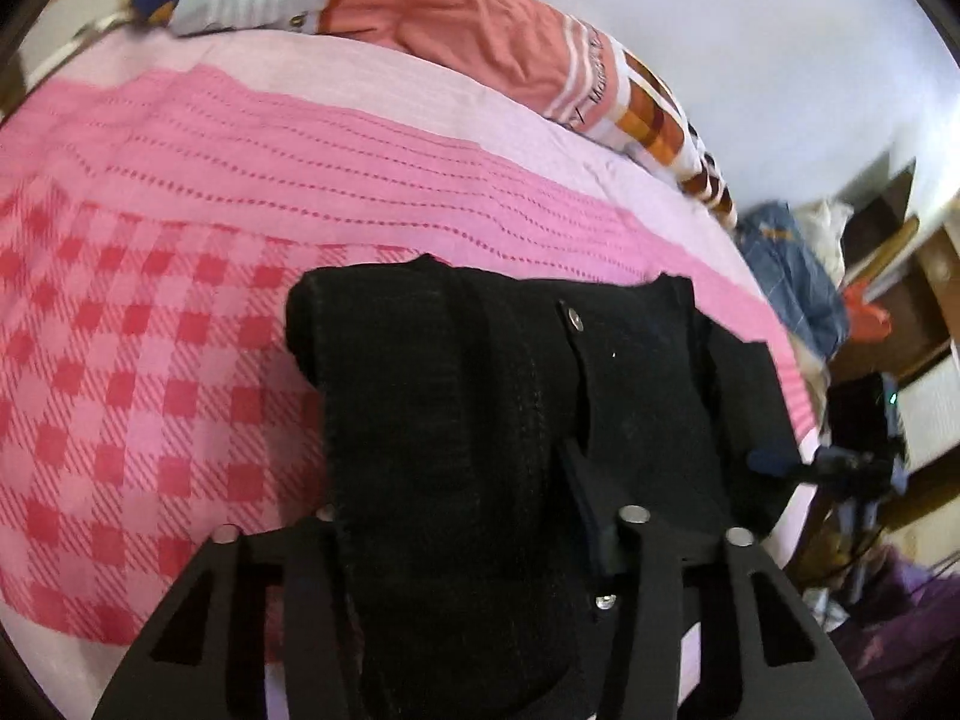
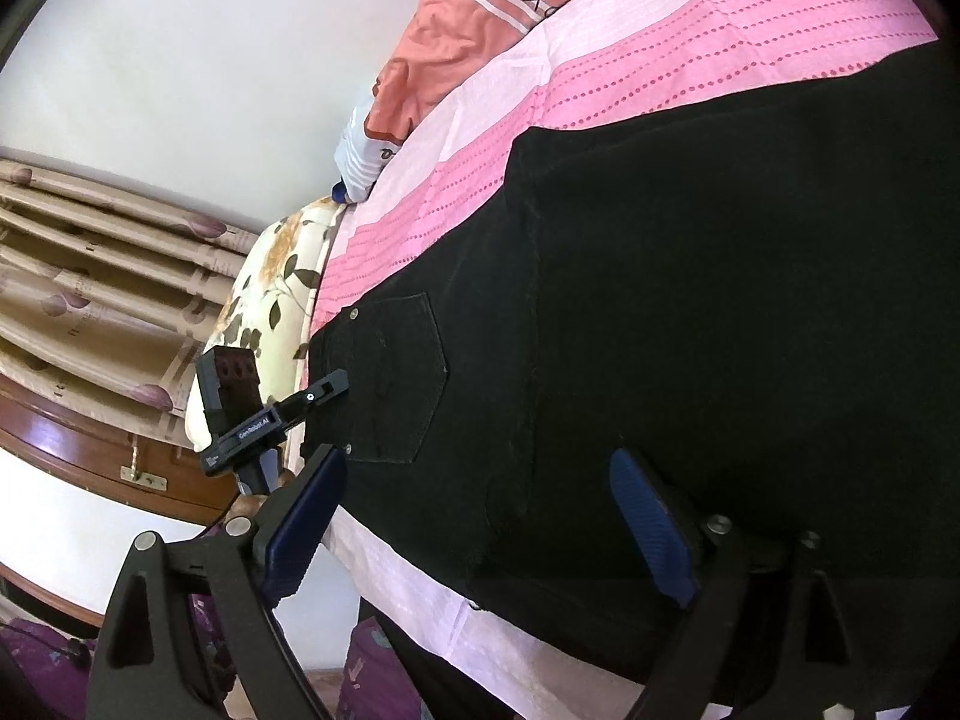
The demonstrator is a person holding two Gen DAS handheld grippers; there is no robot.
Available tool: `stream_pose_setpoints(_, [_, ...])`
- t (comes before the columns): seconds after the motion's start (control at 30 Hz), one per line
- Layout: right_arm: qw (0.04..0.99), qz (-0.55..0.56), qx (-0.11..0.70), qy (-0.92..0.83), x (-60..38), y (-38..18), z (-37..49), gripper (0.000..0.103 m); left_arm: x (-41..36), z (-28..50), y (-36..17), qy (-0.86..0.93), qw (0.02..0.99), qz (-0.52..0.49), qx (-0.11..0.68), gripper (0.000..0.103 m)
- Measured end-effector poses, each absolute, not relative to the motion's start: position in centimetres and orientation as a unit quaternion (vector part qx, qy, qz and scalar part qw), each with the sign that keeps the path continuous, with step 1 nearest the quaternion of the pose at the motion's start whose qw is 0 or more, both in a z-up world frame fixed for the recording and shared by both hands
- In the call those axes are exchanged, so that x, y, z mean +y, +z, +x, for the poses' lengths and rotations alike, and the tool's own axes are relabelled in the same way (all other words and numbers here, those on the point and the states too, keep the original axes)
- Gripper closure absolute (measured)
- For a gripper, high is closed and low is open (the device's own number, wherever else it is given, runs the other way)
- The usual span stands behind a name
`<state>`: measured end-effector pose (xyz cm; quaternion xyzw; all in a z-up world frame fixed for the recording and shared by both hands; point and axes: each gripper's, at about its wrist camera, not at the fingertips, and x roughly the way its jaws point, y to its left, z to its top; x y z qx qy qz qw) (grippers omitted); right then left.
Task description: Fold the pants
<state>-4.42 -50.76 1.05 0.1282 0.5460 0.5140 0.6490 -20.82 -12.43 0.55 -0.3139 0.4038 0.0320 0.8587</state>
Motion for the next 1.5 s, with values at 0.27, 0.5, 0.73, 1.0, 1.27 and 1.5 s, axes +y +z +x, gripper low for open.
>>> stream_pose_setpoints(0.27, [0.613, 0.153, 0.521, 0.574, -48.7, 2.1, -5.0, 0.014, -13.9, -21.2, 3.5, 0.048, 0.855, -0.361, 0.368, 0.072])
stream_pose_setpoints(0.5, [0.562, 0.135, 0.492, 0.651, -43.4, 3.1, -6.7, 0.013, -18.0, -20.9, 7.1, 0.025, 0.851, -0.403, 0.335, 0.074])
stream_pose_setpoints(0.73, [0.516, 0.154, 0.464, 0.704, -45.6, 3.4, -7.1, 0.011, -29.2, -14.8, 7.9, -0.09, 0.836, -0.404, 0.361, 0.074])
stream_pose_setpoints(1.0, [0.547, 0.233, 0.486, 0.641, -54.8, 1.3, -0.2, 0.003, -36.4, -4.8, 8.4, -0.203, 0.811, -0.41, 0.363, 0.076])
stream_pose_setpoints(1.27, [0.555, 0.223, 0.488, 0.635, -55.4, -0.6, 0.1, 0.041, -31.8, -7.6, 10.3, -0.078, 0.862, -0.34, 0.367, 0.068])
stream_pose_setpoints(1.5, [0.58, 0.223, 0.506, 0.598, -57.0, 0.4, 2.6, 0.085, -31.9, -8.9, 7.6, -0.047, 0.86, -0.331, 0.386, 0.046])
